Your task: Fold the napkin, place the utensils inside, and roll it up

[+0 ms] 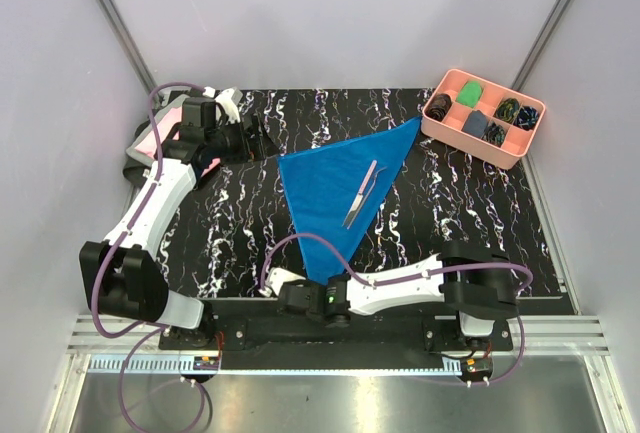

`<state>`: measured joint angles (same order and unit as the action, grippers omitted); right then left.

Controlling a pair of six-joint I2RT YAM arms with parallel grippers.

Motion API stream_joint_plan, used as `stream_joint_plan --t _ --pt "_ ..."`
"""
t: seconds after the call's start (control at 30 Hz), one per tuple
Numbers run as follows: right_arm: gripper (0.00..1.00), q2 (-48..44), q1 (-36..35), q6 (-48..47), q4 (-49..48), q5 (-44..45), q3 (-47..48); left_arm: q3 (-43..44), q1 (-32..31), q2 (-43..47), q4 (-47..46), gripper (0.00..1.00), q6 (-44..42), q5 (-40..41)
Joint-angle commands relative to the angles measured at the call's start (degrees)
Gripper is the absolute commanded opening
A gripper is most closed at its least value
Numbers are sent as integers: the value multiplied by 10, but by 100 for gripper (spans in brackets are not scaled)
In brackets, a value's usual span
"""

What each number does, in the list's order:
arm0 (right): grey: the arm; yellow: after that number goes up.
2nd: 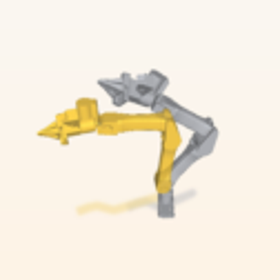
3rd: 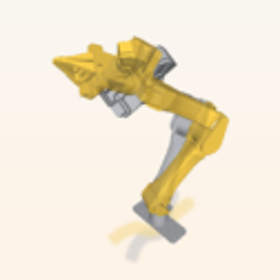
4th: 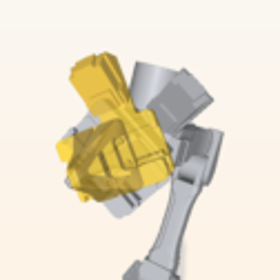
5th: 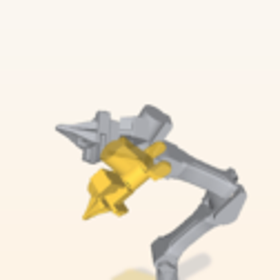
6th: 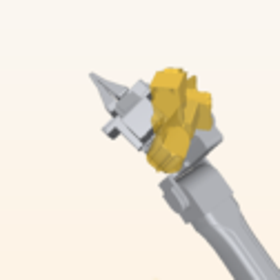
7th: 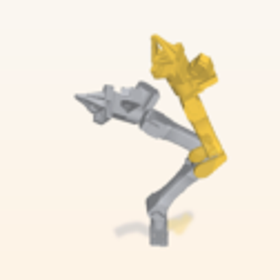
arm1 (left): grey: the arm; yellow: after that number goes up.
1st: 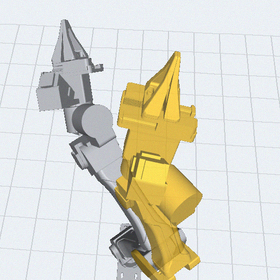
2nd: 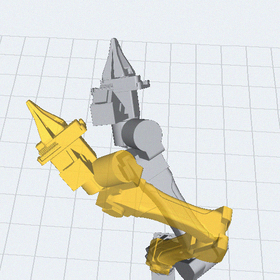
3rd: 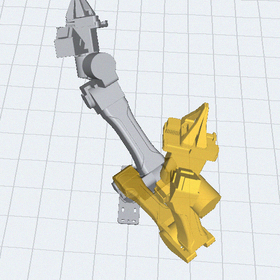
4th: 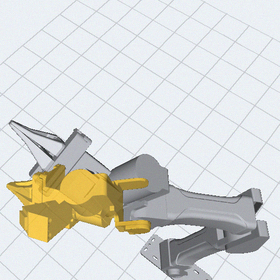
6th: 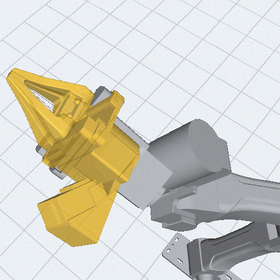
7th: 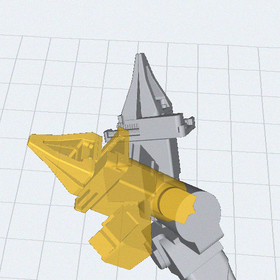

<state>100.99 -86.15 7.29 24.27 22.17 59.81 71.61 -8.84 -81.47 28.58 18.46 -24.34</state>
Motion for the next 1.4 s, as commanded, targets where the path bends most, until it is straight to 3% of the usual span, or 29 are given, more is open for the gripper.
stream_joint_plan --t 0.0,0.13,0.17,0.57,0.93,1.2,1.37 --pt "22 -1 3 -3 3 36 11 10 2 22 -29 99 4 -22" --pt "1 -10 2 -3 4 55 14 9 2 25 -30 99 5 -25" --pt "0 -12 3 -3 6 61 15 8 1 24 -32 99 5 -26" --pt "0 -76 38 17 8 62 6 6 2 32 -37 99 11 -29" --pt "0 -156 164 15 -37 20 -39 5 1 35 -39 99 14 -32" --pt "0 -149 258 -10 -94 12 -57 5 2 32 -39 99 17 -34" --pt "0 -128 330 -17 -114 -37 -45 5 2 25 -40 99 19 -42"
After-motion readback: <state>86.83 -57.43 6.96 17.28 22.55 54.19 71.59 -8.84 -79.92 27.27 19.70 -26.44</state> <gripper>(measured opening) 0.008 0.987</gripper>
